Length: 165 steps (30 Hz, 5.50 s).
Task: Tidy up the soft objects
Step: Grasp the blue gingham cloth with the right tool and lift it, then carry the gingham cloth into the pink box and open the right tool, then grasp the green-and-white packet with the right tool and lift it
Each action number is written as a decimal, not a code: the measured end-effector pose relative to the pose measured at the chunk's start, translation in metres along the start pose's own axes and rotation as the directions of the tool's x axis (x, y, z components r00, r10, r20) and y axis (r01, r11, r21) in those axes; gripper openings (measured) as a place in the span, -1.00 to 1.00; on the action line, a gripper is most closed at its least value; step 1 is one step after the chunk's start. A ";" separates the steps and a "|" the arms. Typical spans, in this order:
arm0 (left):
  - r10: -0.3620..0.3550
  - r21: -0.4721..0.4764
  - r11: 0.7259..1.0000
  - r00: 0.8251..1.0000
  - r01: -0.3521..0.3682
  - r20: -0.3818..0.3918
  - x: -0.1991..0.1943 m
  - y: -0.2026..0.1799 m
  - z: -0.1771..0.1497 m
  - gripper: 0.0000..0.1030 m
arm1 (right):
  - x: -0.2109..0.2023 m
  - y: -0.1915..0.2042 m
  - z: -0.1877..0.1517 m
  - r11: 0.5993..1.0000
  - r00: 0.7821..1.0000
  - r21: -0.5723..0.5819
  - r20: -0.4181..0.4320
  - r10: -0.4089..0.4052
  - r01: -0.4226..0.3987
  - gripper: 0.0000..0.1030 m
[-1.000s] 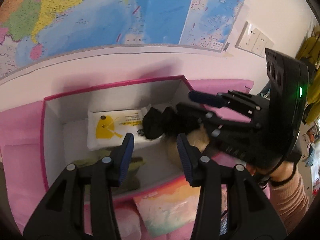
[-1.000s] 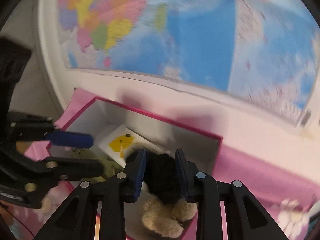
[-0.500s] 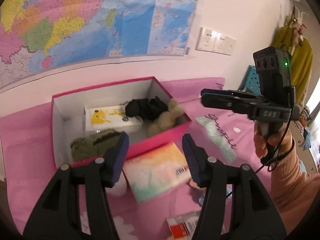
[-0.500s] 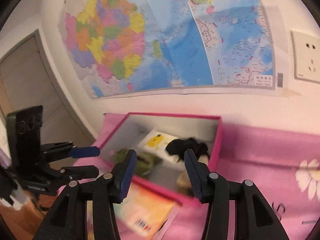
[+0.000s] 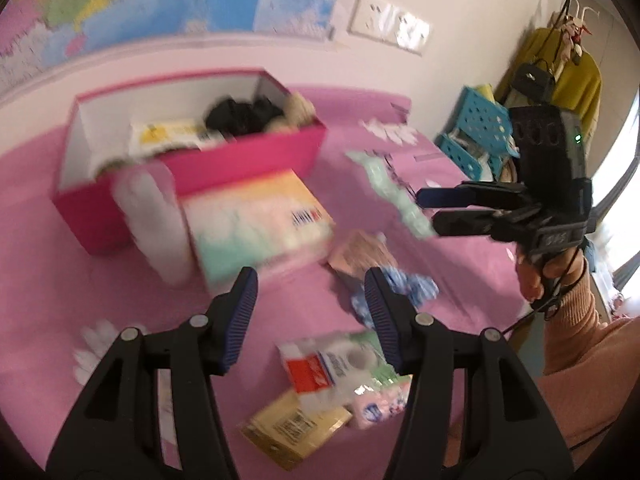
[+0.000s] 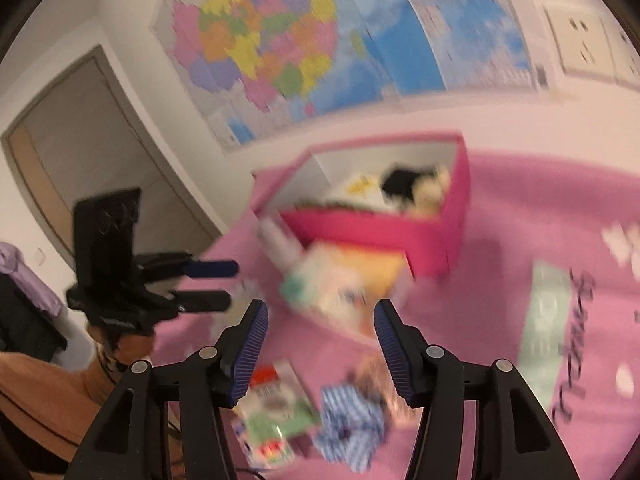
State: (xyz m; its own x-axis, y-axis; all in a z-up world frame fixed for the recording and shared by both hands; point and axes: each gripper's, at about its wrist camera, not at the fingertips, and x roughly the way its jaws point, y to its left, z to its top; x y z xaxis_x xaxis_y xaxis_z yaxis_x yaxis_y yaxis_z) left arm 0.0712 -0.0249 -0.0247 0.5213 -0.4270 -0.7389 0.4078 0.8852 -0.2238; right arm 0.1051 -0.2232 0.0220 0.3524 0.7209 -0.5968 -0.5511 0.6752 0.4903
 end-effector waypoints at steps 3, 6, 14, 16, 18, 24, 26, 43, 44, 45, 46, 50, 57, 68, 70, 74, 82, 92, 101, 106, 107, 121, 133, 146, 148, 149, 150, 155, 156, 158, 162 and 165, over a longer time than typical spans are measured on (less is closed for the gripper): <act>-0.027 0.005 1.000 0.999 0.027 -0.038 0.015 -0.008 -0.009 0.12 | 0.014 -0.005 -0.025 0.999 0.996 0.015 -0.076 -0.040 0.041 0.10; -0.036 0.016 0.999 0.997 0.038 -0.069 0.029 -0.016 -0.015 0.11 | 0.029 -0.010 -0.041 0.998 0.990 0.034 -0.132 -0.056 0.061 0.10; -0.067 0.026 0.997 0.988 0.071 -0.140 0.057 -0.028 -0.024 0.11 | 0.052 -0.014 -0.060 0.996 0.978 0.037 -0.193 -0.076 0.085 0.01; -0.075 0.023 0.997 0.985 0.079 -0.153 0.062 -0.028 -0.025 0.12 | 0.056 -0.014 -0.063 0.996 0.976 0.032 -0.202 -0.079 0.088 -0.23; -0.081 0.019 0.996 0.983 0.085 -0.162 0.065 -0.028 -0.026 0.11 | 0.058 -0.014 -0.064 0.996 0.975 0.026 -0.205 -0.083 0.091 -0.58; -0.117 0.007 0.993 0.978 0.120 -0.171 0.068 -0.027 -0.025 0.11 | 0.049 -0.010 -0.060 0.998 0.984 0.023 -0.171 -0.059 0.064 -0.74; -0.135 0.004 0.990 0.977 0.138 -0.167 0.068 -0.027 -0.024 0.11 | 0.041 -0.006 -0.056 0.999 0.988 0.021 -0.146 -0.042 0.046 -0.75; -0.119 0.021 0.993 0.993 0.119 -0.001 0.031 -0.020 0.023 0.11 | 0.019 0.027 0.008 0.997 0.999 -0.074 0.015 0.034 -0.032 -0.75; -0.104 0.020 0.994 0.995 0.104 0.010 0.028 -0.017 0.028 0.10 | 0.019 0.027 0.013 0.996 0.999 -0.080 0.024 0.027 -0.025 -0.75; -0.091 0.018 0.996 0.996 0.090 0.017 0.026 -0.015 0.031 0.10 | 0.019 0.027 0.019 0.996 0.999 -0.083 0.033 0.029 -0.026 -0.75; -0.074 0.014 0.997 0.997 0.073 0.025 0.025 -0.012 0.036 0.10 | 0.020 0.027 0.024 0.996 0.999 -0.084 0.041 0.030 -0.027 -0.75; -0.044 -0.001 0.999 0.998 0.044 0.049 0.023 -0.002 0.054 0.09 | 0.023 0.025 0.045 0.995 0.997 -0.094 0.072 0.025 -0.018 -0.75; 0.006 -0.013 1.000 0.998 -0.006 0.056 0.035 0.013 0.090 0.06 | 0.038 0.021 0.082 0.993 0.995 -0.114 0.101 -0.004 0.015 -0.75; 0.064 -0.060 0.996 0.998 -0.062 0.026 0.055 0.035 0.122 -0.08 | 0.075 0.001 0.117 0.996 0.995 -0.083 0.092 -0.031 0.039 -0.75; 0.070 -0.067 0.995 0.997 -0.068 0.022 0.058 0.039 0.124 -0.10 | 0.081 -0.004 0.122 0.997 0.996 -0.067 0.090 -0.031 0.037 -0.75; 0.116 -0.079 0.990 0.993 -0.115 0.011 0.066 0.045 0.130 -0.10 | 0.091 -0.014 0.130 0.998 0.995 -0.044 0.088 -0.045 0.049 -0.75; 0.154 -0.131 0.979 0.988 -0.156 -0.027 0.080 0.062 0.133 -0.10 | 0.121 -0.031 0.137 0.997 0.996 0.000 0.040 -0.078 0.078 -0.60; 0.187 -0.133 0.974 0.982 -0.183 0.017 0.059 0.064 0.120 -0.07 | 0.111 -0.033 0.126 0.988 0.986 -0.001 0.048 -0.157 0.157 -0.15; 0.132 -0.086 0.989 0.983 -0.122 0.127 0.000 0.050 0.088 -0.01 | 0.066 -0.015 0.102 0.999 0.996 -0.010 0.082 -0.042 0.043 -0.02; 0.122 -0.062 0.992 0.981 -0.114 0.150 -0.021 0.041 0.061 0.07 | 0.043 0.007 0.073 0.998 0.998 -0.054 0.065 0.013 -0.009 0.03; 0.114 -0.061 0.992 0.982 -0.106 0.148 -0.023 0.040 0.055 0.07 | 0.041 0.011 0.066 0.998 0.998 -0.063 0.057 0.026 -0.022 0.04; 0.018 -0.086 0.996 0.994 -0.027 -0.107 0.020 0.030 -0.031 0.08 | 0.058 0.010 -0.043 0.984 0.967 0.126 -0.206 0.152 -0.128 0.14; -0.106 -0.128 0.989 0.971 0.079 -0.214 0.044 0.026 -0.056 0.08 | 0.081 -0.007 -0.090 0.915 0.916 0.365 -0.282 0.286 -0.173 0.15; -0.203 -0.156 0.974 0.944 0.167 -0.258 0.055 0.025 -0.062 0.08 | 0.089 -0.005 -0.090 0.911 0.935 0.369 -0.221 0.277 -0.183 -0.28; -0.201 -0.153 0.974 0.947 0.166 -0.251 0.055 0.024 -0.061 0.08 | 0.095 -0.004 -0.089 0.916 0.941 0.363 -0.217 0.261 -0.170 -0.34; -0.196 -0.150 0.975 0.948 0.162 -0.249 0.054 0.024 -0.060 0.08 | 0.096 -0.004 -0.088 0.918 0.943 0.360 -0.213 0.256 -0.168 -0.36; -0.194 -0.148 0.976 0.949 0.161 -0.247 0.055 0.022 -0.060 0.04 | 0.096 -0.004 -0.088 0.920 0.944 0.355 -0.213 0.251 -0.165 -0.36; -0.163 -0.122 0.983 0.957 0.137 -0.238 0.053 0.016 -0.059 0.02 | 0.092 0.005 -0.083 0.952 0.960 0.278 -0.208 0.187 -0.125 -0.38; -0.163 -0.120 0.983 0.958 0.138 -0.234 0.052 0.016 -0.058 0.02 | 0.090 0.006 -0.083 0.957 0.962 0.263 -0.209 0.177 -0.119 -0.39; -0.159 -0.110 0.984 0.963 0.137 -0.218 0.048 0.014 -0.057 0.02 | 0.088 0.010 -0.081 0.965 0.966 0.238 -0.203 0.162 -0.111 -0.42; -0.154 -0.100 0.986 0.969 0.136 -0.194 0.042 0.012 -0.054 0.02 | 0.084 0.016 -0.076 0.976 0.973 0.195 -0.191 0.133 -0.095 -0.45; -0.152 -0.103 0.985 0.972 0.135 -0.177 0.038 0.012 -0.052 0.02 | 0.081 0.022 -0.073 0.985 0.977 0.154 -0.183 0.105 -0.077 -0.46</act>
State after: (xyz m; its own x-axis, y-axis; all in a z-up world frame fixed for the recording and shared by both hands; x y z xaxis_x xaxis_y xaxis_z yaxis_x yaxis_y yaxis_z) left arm 0.0570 -0.0209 -0.0883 0.3125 -0.5174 -0.7967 0.3949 0.8335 -0.3864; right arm 0.0661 -0.1610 -0.0622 0.1482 0.7473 -0.6478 -0.4535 0.6334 0.6270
